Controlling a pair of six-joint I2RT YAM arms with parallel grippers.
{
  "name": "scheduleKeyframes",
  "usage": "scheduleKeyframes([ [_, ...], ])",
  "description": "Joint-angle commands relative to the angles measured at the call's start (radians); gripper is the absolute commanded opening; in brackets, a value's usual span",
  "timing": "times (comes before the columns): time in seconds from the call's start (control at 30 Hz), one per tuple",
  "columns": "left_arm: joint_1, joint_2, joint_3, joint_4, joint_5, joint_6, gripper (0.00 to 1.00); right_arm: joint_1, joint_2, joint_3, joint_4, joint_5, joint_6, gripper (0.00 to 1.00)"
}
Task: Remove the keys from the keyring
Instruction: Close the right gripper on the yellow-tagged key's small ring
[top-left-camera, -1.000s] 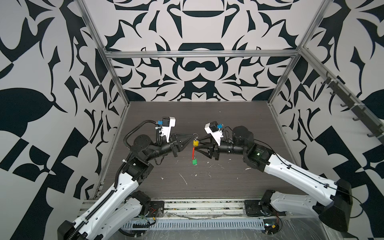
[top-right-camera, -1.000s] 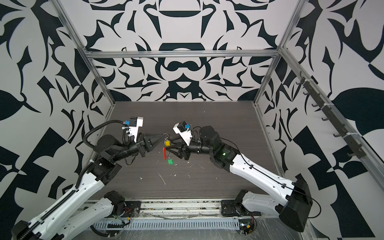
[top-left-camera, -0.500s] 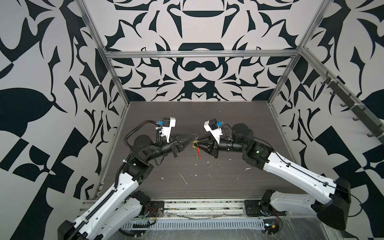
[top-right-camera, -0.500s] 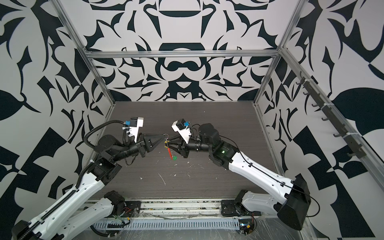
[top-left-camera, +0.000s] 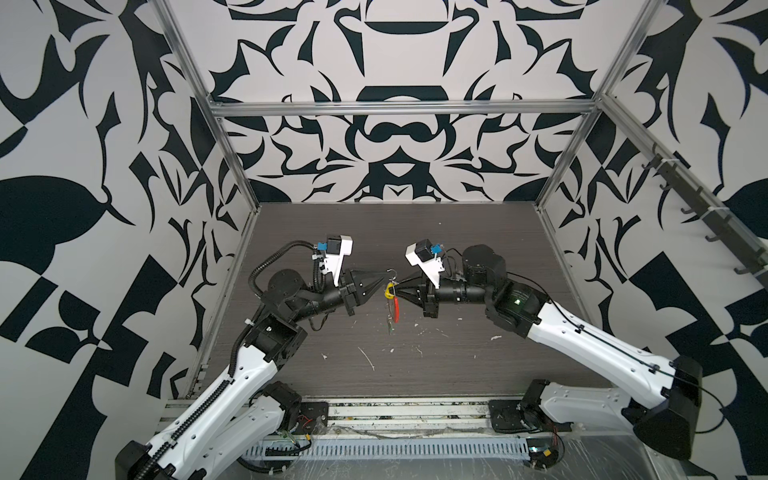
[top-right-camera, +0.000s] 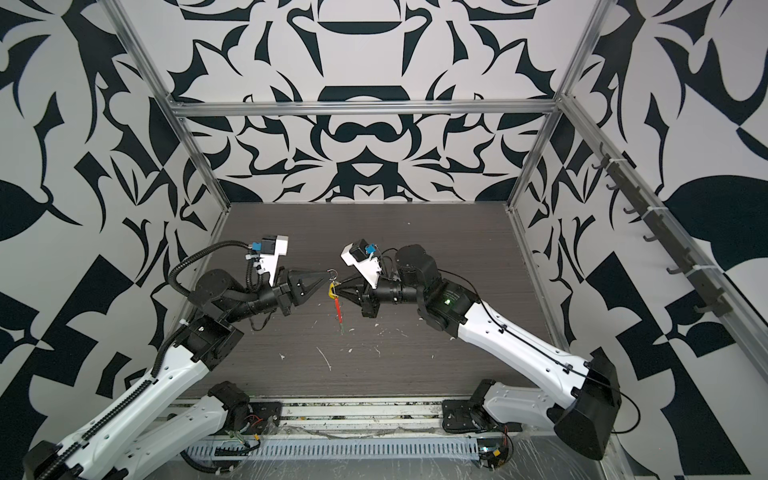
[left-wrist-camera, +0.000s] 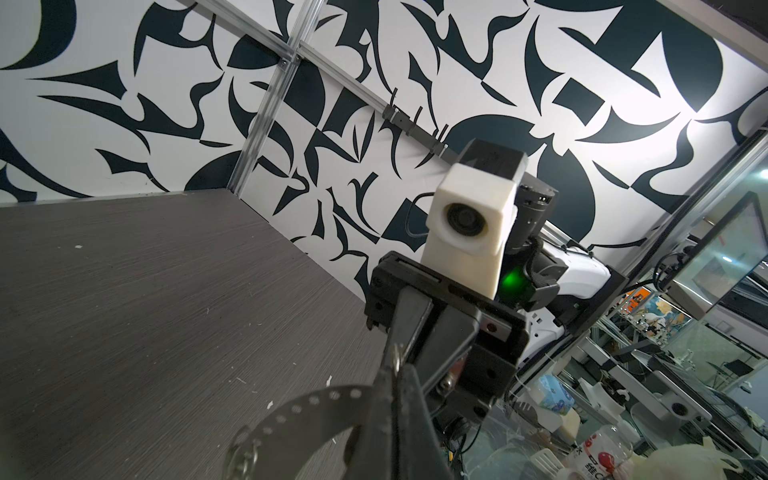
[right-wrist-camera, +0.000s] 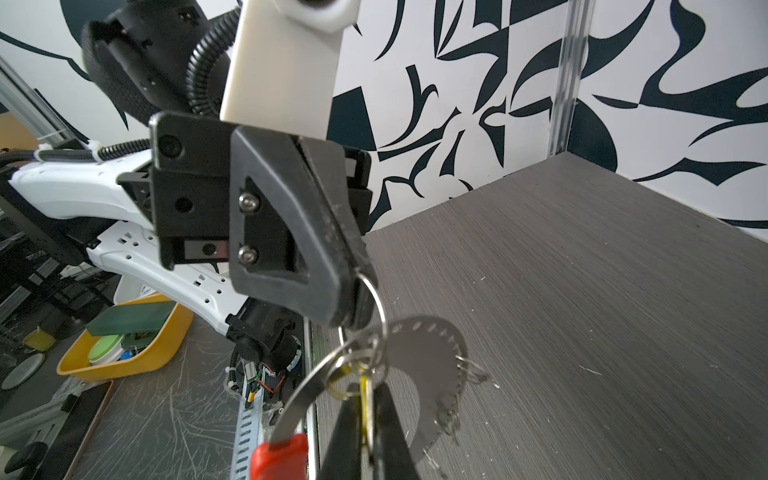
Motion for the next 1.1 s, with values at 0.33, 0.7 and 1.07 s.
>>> scheduleKeyframes([
  [0.33, -0.002, -0.031, 0.035, -0.091, 0.100, 0.051, 0.00, -0.013, -0.026, 0.167, -0.221, 0.012, -0.170, 0.00],
  [0.7, -0.002, -0.030, 0.046, -0.114, 0.155, 0.054, 0.00, -0.034, -0.002, 0.237, -0.301, -0.012, -0.246, 0.00],
  [1.07, -0.002, -0.025, 0.038, -0.056, 0.214, 0.025, 0.00, -0.065, 0.032, 0.241, -0.307, -0.079, -0.247, 0.00],
])
